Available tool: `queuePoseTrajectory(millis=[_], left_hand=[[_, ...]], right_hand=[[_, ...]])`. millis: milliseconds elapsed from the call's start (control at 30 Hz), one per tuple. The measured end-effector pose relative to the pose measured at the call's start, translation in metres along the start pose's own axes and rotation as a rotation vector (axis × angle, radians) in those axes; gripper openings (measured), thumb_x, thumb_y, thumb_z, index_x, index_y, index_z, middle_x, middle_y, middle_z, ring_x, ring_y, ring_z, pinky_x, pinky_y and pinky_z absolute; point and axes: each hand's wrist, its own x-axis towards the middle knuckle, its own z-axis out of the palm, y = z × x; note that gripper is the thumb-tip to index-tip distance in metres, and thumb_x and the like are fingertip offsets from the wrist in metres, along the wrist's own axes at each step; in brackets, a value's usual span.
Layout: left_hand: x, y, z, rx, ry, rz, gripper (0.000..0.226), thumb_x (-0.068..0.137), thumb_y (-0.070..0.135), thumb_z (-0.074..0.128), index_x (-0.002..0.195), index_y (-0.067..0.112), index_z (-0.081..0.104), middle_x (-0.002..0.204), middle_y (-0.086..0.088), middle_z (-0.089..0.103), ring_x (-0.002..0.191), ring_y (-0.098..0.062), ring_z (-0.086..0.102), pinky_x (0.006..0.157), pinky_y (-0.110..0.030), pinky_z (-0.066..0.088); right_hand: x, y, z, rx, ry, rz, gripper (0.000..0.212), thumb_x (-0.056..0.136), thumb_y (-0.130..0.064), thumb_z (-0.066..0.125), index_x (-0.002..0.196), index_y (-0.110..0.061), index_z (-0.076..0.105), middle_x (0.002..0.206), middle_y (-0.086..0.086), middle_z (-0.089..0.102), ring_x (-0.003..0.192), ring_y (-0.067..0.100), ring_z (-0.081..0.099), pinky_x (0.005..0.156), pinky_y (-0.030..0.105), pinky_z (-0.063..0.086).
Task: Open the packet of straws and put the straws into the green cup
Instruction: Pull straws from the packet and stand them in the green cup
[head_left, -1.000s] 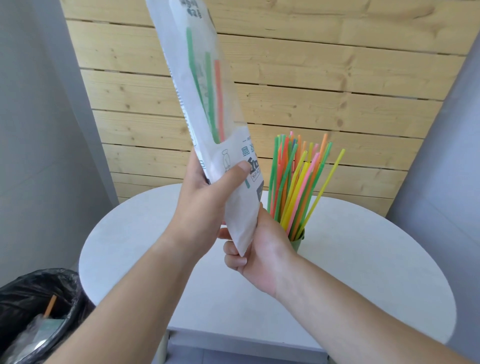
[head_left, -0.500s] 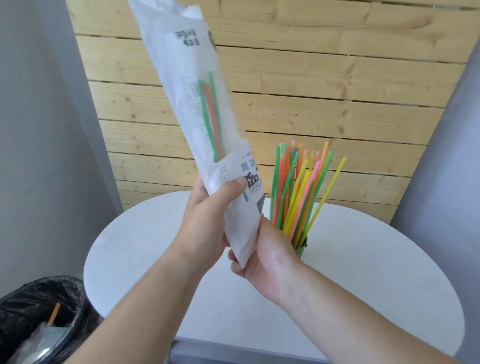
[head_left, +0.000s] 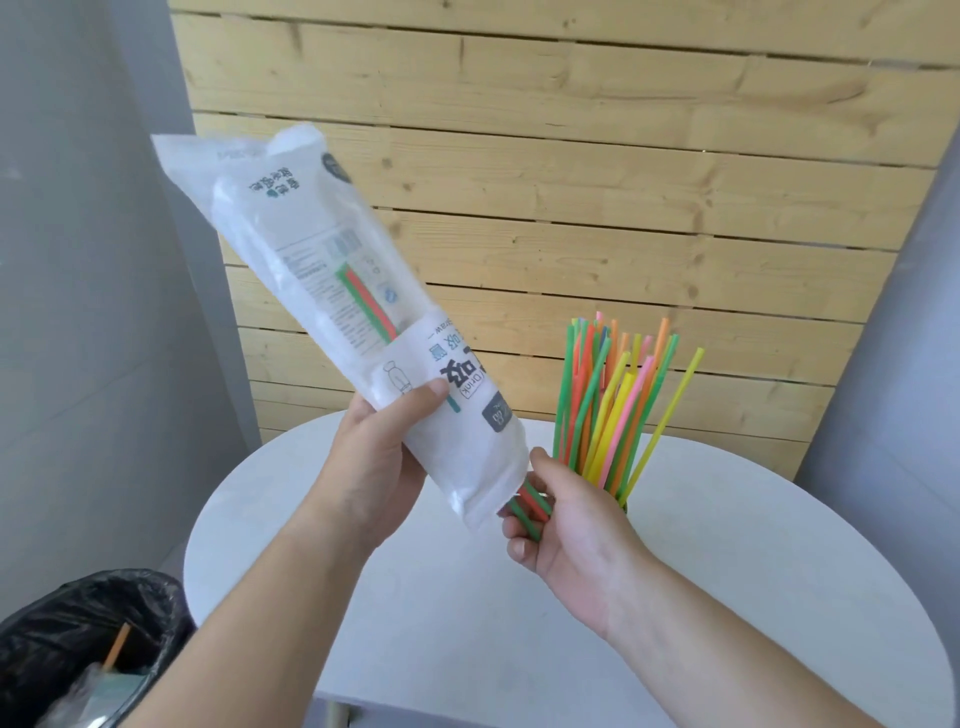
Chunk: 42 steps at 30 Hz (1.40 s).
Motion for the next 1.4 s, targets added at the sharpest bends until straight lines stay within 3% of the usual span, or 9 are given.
queuePoseTrajectory(millis=[233, 500, 567, 700, 900, 1100, 1267, 1300, 1400], left_hand=[[0.006, 0.002, -0.010, -0.171, 0.141, 0.060, 0.030, 0.104, 0.009, 0.053, 0.134, 0.011, 0.060, 0.110, -0.006, 0.072, 0.108, -0.028, 0.070, 0.095, -0.042, 0.060], [0.005, -0.003, -0.004, -0.206, 0.169, 0.036, 0.028, 0.105, 0.010, 0.053, 0.132, 0.014, 0.061, 0.108, -0.003, 0.074, 0.106, -0.024, 0.072, 0.099, -0.043, 0.059], [0.006, -0.001, -0.007, -0.272, 0.204, 0.025, 0.026, 0.105, 0.010, 0.053, 0.127, 0.015, 0.064, 0.110, -0.002, 0.075, 0.111, -0.025, 0.072, 0.104, -0.046, 0.057], [0.007, -0.002, -0.013, -0.440, 0.288, -0.013, 0.042, 0.103, 0.012, 0.056, 0.144, 0.008, 0.062, 0.136, -0.011, 0.073, 0.128, -0.033, 0.070, 0.108, -0.054, 0.053], [0.008, -0.015, -0.013, -0.521, 0.313, -0.058, 0.024, 0.104, 0.015, 0.056, 0.125, 0.012, 0.066, 0.137, -0.016, 0.072, 0.125, -0.037, 0.071, 0.104, -0.057, 0.055], [0.009, -0.027, -0.007, -0.540, 0.327, -0.102, 0.028, 0.102, 0.015, 0.059, 0.129, 0.011, 0.066, 0.133, -0.016, 0.075, 0.121, -0.038, 0.073, 0.106, -0.059, 0.053], [0.009, -0.030, -0.009, -0.551, 0.343, -0.107, 0.040, 0.101, 0.014, 0.062, 0.140, 0.009, 0.063, 0.135, -0.016, 0.073, 0.122, -0.038, 0.073, 0.108, -0.059, 0.052], [0.009, -0.030, -0.010, -0.549, 0.338, -0.109, 0.036, 0.101, 0.014, 0.062, 0.136, 0.010, 0.065, 0.135, -0.016, 0.073, 0.122, -0.038, 0.073, 0.107, -0.058, 0.053], [0.009, -0.032, -0.010, -0.540, 0.330, -0.114, 0.029, 0.101, 0.015, 0.062, 0.129, 0.012, 0.065, 0.134, -0.016, 0.074, 0.120, -0.037, 0.074, 0.106, -0.058, 0.054]], right_hand=[[-0.008, -0.010, -0.010, 0.009, -0.048, -0.081, 0.008, 0.089, -0.018, 0.073, 0.088, -0.012, 0.069, 0.075, 0.010, 0.073, 0.049, 0.011, 0.059, 0.040, 0.019, 0.044], [-0.009, -0.007, -0.008, -0.041, 0.025, -0.178, 0.020, 0.093, -0.021, 0.069, 0.079, -0.012, 0.059, 0.060, 0.001, 0.054, 0.045, 0.010, 0.040, 0.035, 0.018, 0.026], [-0.010, -0.013, -0.011, -0.104, 0.049, -0.280, 0.021, 0.095, -0.021, 0.067, 0.078, -0.012, 0.059, 0.059, 0.001, 0.051, 0.044, 0.011, 0.037, 0.035, 0.018, 0.025], [-0.016, -0.046, -0.032, -0.290, 0.102, -0.471, 0.015, 0.095, -0.019, 0.067, 0.082, -0.011, 0.063, 0.054, -0.001, 0.052, 0.042, 0.011, 0.038, 0.035, 0.017, 0.030], [-0.035, -0.108, -0.077, -0.645, 0.135, -0.639, 0.012, 0.092, -0.015, 0.069, 0.082, -0.008, 0.067, 0.060, 0.008, 0.055, 0.043, 0.010, 0.044, 0.037, 0.017, 0.035], [-0.054, -0.161, -0.116, -0.819, 0.140, -0.592, 0.017, 0.074, -0.023, 0.078, 0.082, -0.010, 0.071, 0.059, 0.005, 0.061, 0.052, 0.016, 0.049, 0.044, 0.016, 0.045], [-0.064, -0.185, -0.138, -0.849, 0.117, -0.539, 0.063, 0.027, -0.058, 0.095, 0.072, -0.017, 0.079, 0.055, 0.001, 0.066, 0.048, 0.010, 0.059, 0.048, 0.016, 0.050], [-0.064, -0.188, -0.141, -0.863, 0.122, -0.524, 0.064, 0.026, -0.057, 0.096, 0.073, -0.017, 0.080, 0.056, 0.001, 0.067, 0.048, 0.009, 0.061, 0.049, 0.015, 0.051], [-0.064, -0.190, -0.140, -0.938, 0.166, -0.480, 0.037, 0.052, -0.032, 0.087, 0.078, -0.007, 0.076, 0.059, 0.003, 0.069, 0.051, 0.008, 0.064, 0.052, 0.016, 0.055]])
